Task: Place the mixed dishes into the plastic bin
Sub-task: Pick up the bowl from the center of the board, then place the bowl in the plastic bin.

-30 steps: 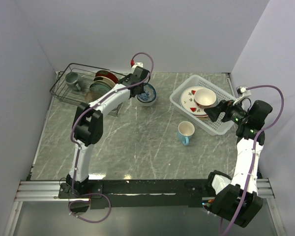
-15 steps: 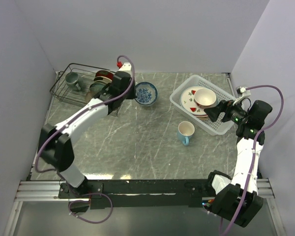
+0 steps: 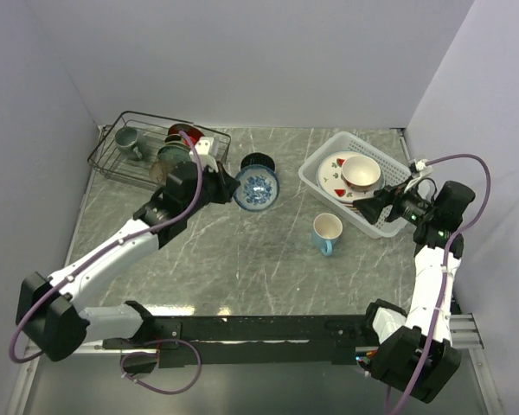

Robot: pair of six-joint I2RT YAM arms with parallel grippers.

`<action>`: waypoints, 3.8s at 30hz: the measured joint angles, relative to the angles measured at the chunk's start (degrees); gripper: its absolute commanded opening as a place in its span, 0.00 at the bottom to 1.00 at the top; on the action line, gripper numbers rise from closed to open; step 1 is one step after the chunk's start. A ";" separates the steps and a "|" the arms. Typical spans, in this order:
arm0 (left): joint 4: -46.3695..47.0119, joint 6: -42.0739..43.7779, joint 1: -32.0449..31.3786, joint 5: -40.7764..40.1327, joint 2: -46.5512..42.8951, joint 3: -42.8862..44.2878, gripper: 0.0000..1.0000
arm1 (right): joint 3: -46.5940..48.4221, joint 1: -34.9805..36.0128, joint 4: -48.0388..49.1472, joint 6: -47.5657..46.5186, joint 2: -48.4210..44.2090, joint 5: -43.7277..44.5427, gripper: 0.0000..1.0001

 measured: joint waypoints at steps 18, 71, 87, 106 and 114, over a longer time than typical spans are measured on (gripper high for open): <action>5.40 -1.62 -22.62 -13.51 -3.34 -5.35 0.01 | 9.66 14.03 -26.88 -19.65 0.35 4.35 1.00; 2.58 -8.24 -39.63 -42.18 16.61 11.28 0.01 | 13.27 26.69 -27.02 -7.43 -0.33 20.72 0.62; 5.84 -11.47 -39.91 -44.57 17.42 12.15 0.53 | 13.09 32.13 -25.40 -6.40 1.18 31.04 0.00; 3.23 -1.05 -25.07 -23.37 -11.74 -5.18 0.99 | 13.11 19.10 -18.62 -2.21 4.94 28.68 0.00; -6.93 7.34 -10.27 -17.94 -14.60 -5.20 0.99 | 13.11 16.94 -12.76 0.92 7.43 30.36 0.00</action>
